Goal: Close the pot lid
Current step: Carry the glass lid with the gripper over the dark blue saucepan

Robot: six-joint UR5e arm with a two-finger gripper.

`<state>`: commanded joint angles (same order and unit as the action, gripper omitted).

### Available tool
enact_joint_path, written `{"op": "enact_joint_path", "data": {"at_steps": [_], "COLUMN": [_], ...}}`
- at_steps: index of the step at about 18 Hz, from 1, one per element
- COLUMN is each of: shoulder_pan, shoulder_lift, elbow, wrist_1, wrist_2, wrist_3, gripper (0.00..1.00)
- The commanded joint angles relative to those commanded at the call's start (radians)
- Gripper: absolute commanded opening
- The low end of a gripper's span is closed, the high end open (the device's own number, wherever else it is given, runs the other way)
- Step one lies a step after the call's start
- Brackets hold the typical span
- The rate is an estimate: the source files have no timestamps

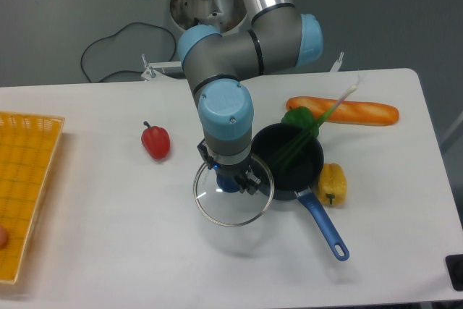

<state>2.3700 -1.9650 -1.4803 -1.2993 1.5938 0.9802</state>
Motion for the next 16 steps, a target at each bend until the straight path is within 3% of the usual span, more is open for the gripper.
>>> {"op": "enact_joint_path", "data": {"at_steps": [4,16], "shoulder_pan": [0.006,0.018], "shoulder_lift": [0.008,0.037], "elbow": [-0.008,-0.015], "wrist_1": [0.000,-0.075], "wrist_2": [0.003,0.063], "wrist_3": [0.003,0.006], "gripper": [0.38,0.38]}}
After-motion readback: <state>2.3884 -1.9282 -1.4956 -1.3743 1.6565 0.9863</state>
